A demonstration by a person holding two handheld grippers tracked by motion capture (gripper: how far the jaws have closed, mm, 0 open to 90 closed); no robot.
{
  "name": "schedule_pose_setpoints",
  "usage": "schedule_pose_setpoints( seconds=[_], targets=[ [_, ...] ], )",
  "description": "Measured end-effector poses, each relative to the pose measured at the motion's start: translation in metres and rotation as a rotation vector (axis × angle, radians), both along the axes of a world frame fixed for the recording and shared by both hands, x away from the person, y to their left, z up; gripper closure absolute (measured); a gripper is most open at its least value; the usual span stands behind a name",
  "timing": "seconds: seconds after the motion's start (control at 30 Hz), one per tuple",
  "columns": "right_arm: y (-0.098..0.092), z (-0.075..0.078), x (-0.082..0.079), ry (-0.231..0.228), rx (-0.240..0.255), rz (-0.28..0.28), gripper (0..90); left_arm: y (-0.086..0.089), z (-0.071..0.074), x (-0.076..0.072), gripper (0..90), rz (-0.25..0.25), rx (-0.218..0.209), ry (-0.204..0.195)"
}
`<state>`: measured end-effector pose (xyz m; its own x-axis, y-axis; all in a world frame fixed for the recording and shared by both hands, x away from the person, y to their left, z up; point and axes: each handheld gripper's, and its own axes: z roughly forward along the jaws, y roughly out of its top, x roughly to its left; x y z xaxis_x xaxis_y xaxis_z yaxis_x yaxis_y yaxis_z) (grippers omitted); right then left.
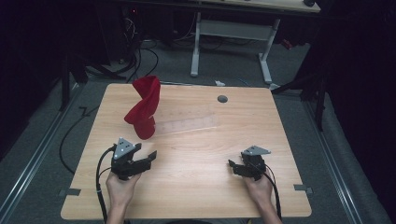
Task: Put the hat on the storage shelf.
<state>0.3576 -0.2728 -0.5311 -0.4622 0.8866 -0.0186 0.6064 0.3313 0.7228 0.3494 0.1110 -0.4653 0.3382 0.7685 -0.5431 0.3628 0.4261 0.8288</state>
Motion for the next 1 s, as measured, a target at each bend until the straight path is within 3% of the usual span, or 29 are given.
schedule_pose_setpoints(
  seconds=[0.7,1.0],
  targets=[
    [0.000,0.000,0.000,-0.001,-0.001,0.002,33.3,-0.028,-0.017,-0.007,31.5,-0.080,-0.007,0.026],
    [0.000,0.000,0.000,0.000,0.000,0.001,33.3,-0.039,-0.028,-0.008,31.3,-0.094,0.017,0.037]
  ],
)
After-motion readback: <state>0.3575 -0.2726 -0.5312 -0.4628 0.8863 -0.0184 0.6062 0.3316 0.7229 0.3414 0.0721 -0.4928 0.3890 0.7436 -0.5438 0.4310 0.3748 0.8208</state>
